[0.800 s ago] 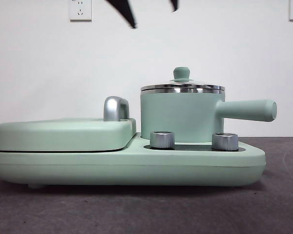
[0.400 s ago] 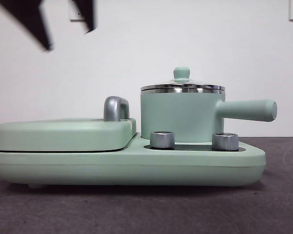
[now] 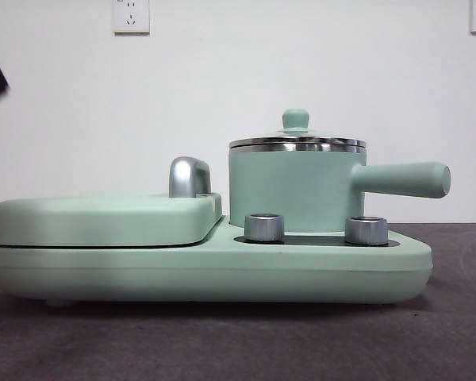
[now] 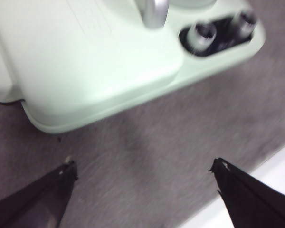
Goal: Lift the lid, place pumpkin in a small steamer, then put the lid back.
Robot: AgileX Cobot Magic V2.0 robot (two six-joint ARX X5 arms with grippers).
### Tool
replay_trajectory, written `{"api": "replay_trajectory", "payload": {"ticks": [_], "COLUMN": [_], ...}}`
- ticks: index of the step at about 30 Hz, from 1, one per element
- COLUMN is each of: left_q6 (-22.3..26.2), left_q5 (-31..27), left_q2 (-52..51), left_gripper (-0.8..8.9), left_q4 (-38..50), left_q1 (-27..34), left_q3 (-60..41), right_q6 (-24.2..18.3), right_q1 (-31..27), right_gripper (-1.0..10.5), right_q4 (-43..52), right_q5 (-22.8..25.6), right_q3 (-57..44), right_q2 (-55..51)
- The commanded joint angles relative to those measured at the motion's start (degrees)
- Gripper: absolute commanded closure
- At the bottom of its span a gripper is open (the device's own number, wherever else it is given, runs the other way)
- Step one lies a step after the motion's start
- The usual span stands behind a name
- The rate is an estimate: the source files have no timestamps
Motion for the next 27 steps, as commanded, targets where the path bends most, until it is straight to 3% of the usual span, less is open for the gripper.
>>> {"api": "replay_trajectory", "payload": {"ticks": [1, 3, 4, 6, 23, 27], "left_q6": [-2.6, -2.6, -2.6, -2.6, -2.8, -2.6], "left_q5": [-0.4, -0.4, -0.4, -0.4, -0.4, -0.2], "left_q2": [-4.4, -6.5, -7.4, -8.5, -9.2, -13.1], "left_gripper": [3.49, 3.58, 4.23, 7.84, 8.02, 8.02], "left_q4": [1.3, 1.6, 1.6, 1.4, 1.8, 4.5], "left_q1": [-0.4, -0.4, -0.4, -0.4, -0.4, 2.9], "left_q3": [0.0, 0.1, 0.1, 0.1, 0.1, -2.4], "right_q6": [-1.2, -1.2, -1.2, -1.2, -0.3, -0.3], "right_q1": [0.3, 0.3, 0.3, 0.3, 0.3, 0.3], "right_gripper": [4.5, 4.7, 5.4, 9.3, 9.3, 9.3], "right_q4": [1.2, 1.8, 1.8, 1.5, 1.8, 1.8], "right_q5": [-1.1, -2.1, -2.2, -2.6, -3.4, -3.4], "right_q3": [0.2, 0.0, -0.1, -0.1, 0.0, 0.0], "right_q2": [0.3, 0.3, 0.3, 0.3, 0.2, 0.2]}}
